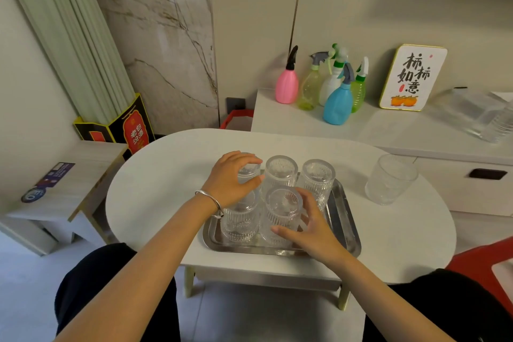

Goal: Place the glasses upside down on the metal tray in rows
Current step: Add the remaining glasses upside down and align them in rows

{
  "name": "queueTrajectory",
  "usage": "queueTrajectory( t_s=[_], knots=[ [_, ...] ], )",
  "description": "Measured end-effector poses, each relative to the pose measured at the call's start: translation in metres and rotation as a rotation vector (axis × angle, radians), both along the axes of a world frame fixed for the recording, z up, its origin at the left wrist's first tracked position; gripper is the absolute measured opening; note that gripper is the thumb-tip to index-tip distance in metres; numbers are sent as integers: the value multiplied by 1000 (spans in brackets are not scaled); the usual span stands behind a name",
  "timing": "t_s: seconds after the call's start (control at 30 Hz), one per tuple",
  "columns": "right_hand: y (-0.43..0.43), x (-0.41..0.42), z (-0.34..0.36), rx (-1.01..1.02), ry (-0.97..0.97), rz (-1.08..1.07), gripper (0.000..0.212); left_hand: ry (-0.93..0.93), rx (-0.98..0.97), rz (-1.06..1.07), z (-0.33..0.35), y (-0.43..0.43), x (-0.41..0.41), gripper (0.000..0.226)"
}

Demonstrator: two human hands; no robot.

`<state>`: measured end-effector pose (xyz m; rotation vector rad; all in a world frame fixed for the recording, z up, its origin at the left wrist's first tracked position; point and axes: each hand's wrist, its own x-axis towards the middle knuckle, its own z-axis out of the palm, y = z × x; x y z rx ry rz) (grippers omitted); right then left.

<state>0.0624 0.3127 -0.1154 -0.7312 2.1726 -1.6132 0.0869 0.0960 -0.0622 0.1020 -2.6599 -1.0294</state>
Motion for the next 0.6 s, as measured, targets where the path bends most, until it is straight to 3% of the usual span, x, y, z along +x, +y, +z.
queueTrajectory(
  t_s=[0.17,0.3,0.4,0.6],
  knots=[
    [35,-23,46,-10,158,-11,62,3,13,-74,17,20,-21,33],
    [82,-69,80,0,329,-259,53,-19,44,-156,27,46,-43,32],
    [112,-109,82,247,378,-432,62,-29,29,-194,32,69,-59,33],
    [136,-156,64,573,252,-425,95,-87,42,-225,34,100,-79,32]
  ],
)
